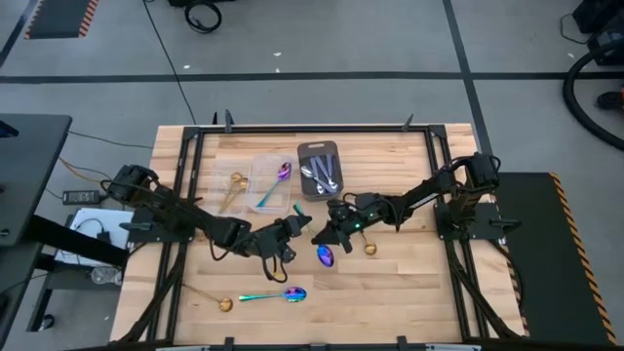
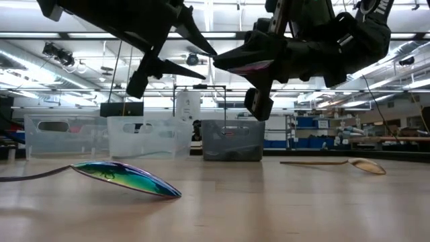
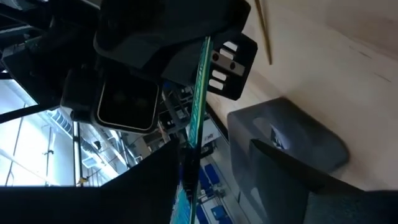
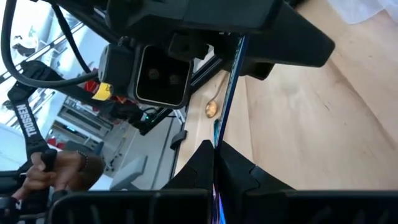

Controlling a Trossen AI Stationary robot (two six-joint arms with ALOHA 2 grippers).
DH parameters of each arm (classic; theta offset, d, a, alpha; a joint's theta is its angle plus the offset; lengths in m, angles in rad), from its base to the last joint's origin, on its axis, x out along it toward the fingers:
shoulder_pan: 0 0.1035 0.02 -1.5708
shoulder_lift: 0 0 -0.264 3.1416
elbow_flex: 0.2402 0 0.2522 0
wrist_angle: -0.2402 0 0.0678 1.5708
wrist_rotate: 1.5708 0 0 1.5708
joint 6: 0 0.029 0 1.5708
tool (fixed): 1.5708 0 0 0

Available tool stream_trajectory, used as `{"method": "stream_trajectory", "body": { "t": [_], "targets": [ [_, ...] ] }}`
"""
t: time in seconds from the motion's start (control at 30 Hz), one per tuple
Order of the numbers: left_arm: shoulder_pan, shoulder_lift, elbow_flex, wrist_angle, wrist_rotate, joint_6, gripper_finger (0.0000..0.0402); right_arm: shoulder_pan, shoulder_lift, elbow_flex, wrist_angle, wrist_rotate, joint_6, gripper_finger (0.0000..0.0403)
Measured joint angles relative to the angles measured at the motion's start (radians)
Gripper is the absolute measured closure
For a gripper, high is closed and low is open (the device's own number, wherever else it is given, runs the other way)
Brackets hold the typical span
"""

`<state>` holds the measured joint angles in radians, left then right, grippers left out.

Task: Sort silverware by color (type)
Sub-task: Put the blue spoon into the right transparent bin

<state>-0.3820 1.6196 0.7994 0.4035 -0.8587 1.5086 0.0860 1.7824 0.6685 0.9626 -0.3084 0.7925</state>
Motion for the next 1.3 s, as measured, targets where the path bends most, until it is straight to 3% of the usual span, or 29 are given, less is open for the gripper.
{"method": "stream_trajectory", "body": {
  "t": [0.37,0.6,0.83,1.07,1.3],
  "targets": [
    [0.000,0.000,0.000,0.038,0.001,0.008,0.0307,0.000,0.000,0.000,0.018,0.002,0.005,0.0387],
    [0.000,-0.002,0.000,0.042,0.007,-0.026,0.0387,0.000,0.000,-0.001,0.048,0.003,-0.002,0.0358],
    [-0.004,-0.002,0.000,0.032,0.030,-0.108,0.0389,-0.014,0.000,-0.001,0.079,0.026,-0.011,0.0309],
    [-0.038,-0.002,0.000,0.004,0.032,-0.270,0.0389,-0.061,-0.002,-0.001,0.114,-0.061,-0.034,0.0258],
    [-0.046,-0.038,-0.001,-0.192,0.033,-0.527,0.0389,-0.092,-0.052,-0.069,0.206,-0.058,-0.064,0.0230]
  ]
}}
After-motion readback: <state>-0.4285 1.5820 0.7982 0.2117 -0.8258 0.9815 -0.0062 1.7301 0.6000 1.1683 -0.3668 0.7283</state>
